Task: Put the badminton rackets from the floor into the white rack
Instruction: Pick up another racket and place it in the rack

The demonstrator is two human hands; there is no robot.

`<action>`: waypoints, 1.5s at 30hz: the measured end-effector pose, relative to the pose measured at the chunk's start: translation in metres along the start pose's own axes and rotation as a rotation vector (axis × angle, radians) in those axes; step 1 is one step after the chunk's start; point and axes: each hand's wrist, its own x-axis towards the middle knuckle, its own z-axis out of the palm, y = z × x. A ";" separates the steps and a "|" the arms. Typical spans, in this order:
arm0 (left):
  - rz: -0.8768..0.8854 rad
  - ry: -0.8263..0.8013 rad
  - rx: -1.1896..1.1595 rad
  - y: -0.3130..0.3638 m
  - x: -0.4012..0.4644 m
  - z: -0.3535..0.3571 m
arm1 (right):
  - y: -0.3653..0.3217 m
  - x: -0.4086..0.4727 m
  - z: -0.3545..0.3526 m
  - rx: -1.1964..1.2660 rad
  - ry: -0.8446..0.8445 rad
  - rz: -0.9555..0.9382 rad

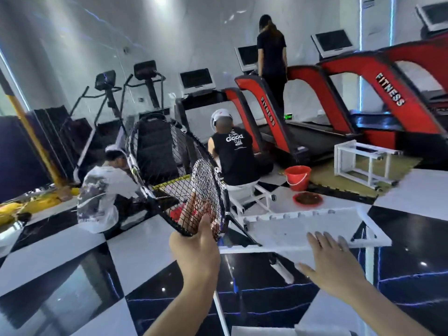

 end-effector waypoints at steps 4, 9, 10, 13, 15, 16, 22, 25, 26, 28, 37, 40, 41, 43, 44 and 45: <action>-0.067 -0.006 0.158 -0.039 0.015 0.013 | -0.005 -0.005 0.000 0.010 0.011 -0.022; -0.149 -0.022 0.241 -0.072 0.025 0.029 | -0.002 -0.002 0.003 0.020 0.039 -0.029; -0.160 -0.023 0.261 -0.079 0.026 0.033 | -0.001 -0.003 0.004 0.024 0.042 -0.031; -0.165 -0.051 0.352 -0.093 0.031 0.042 | -0.001 -0.004 0.006 0.048 0.044 -0.029; -0.147 -0.067 0.395 -0.098 0.036 0.049 | -0.002 -0.004 0.007 0.039 0.047 -0.025; -0.145 -0.076 0.403 -0.098 0.039 0.051 | -0.003 -0.005 0.006 0.030 0.053 -0.023; -0.177 -0.138 0.497 -0.100 0.050 0.057 | -0.004 -0.009 0.007 0.041 0.067 -0.030; -0.197 -0.145 0.497 -0.104 0.050 0.057 | -0.002 -0.009 0.007 0.034 0.069 -0.033; -0.201 -0.149 0.494 -0.105 0.048 0.056 | -0.002 -0.008 0.007 0.040 0.067 -0.036; -0.210 -0.169 0.488 -0.105 0.044 0.053 | -0.001 -0.008 0.006 0.068 0.060 -0.051; -0.375 -0.439 0.397 -0.077 0.014 0.012 | 0.028 -0.020 -0.026 0.381 0.030 -0.088; -0.304 -0.561 0.465 -0.062 -0.003 -0.012 | 0.029 -0.040 -0.026 0.373 0.067 -0.061; -0.234 -0.595 0.531 -0.056 -0.010 -0.021 | 0.029 -0.048 -0.025 0.362 0.075 -0.054; -0.011 -0.662 0.718 -0.050 -0.023 -0.042 | 0.027 -0.066 -0.024 0.340 0.067 -0.037; 0.134 -0.688 0.829 -0.047 -0.027 -0.052 | 0.025 -0.074 -0.024 0.328 0.061 -0.027; 0.271 -0.712 0.914 -0.044 -0.035 -0.065 | 0.024 -0.083 -0.023 0.322 0.034 -0.006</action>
